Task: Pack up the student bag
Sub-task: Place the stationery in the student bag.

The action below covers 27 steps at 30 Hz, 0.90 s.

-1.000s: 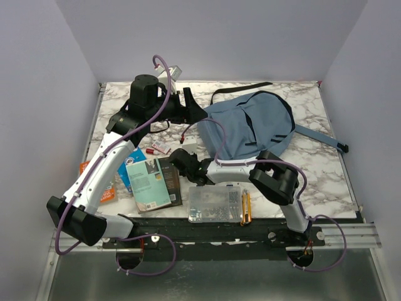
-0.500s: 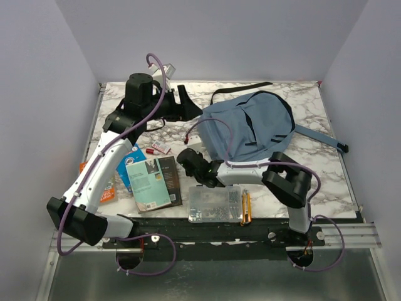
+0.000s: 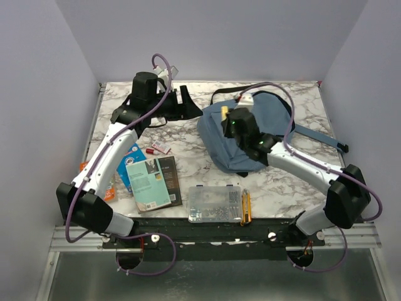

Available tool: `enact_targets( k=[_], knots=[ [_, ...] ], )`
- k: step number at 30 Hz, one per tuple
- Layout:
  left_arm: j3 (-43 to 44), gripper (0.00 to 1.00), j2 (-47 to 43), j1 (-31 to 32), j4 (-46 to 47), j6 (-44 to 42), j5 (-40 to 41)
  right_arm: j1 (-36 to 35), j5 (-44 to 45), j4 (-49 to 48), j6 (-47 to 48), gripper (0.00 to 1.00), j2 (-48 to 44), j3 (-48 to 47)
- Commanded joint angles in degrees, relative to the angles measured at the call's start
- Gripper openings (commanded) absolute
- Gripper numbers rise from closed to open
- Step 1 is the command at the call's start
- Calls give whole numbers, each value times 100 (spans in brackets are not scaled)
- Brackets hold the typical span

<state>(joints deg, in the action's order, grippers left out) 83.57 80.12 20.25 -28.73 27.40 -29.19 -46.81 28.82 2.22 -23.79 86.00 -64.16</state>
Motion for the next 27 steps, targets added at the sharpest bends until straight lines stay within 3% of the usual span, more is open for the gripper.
enact_targets(
  k=[1, 7, 11, 16, 21, 27],
  knots=[
    [38, 75, 454, 20, 142, 228, -641, 1045, -748, 916, 332, 1, -104, 178],
    [44, 74, 1054, 519, 275, 297, -848, 1883, -1291, 1415, 861, 1, 389, -138],
    [287, 70, 1552, 1068, 256, 436, -280, 2435, -1717, 1625, 860, 1, 769, -409],
    [1007, 70, 2534, 1622, 187, 854, 304, 2995, -2136, 1576, 837, 0, 879, -397],
    [1888, 62, 3809, 1707, 73, 1299, -443, 3360, -2489, 1499, 855, 1, 739, -220],
    [2756, 62, 4623, 1919, -392, 1003, 103, 3372, -3284, 1049, 827, 1, 489, 49]
  ],
)
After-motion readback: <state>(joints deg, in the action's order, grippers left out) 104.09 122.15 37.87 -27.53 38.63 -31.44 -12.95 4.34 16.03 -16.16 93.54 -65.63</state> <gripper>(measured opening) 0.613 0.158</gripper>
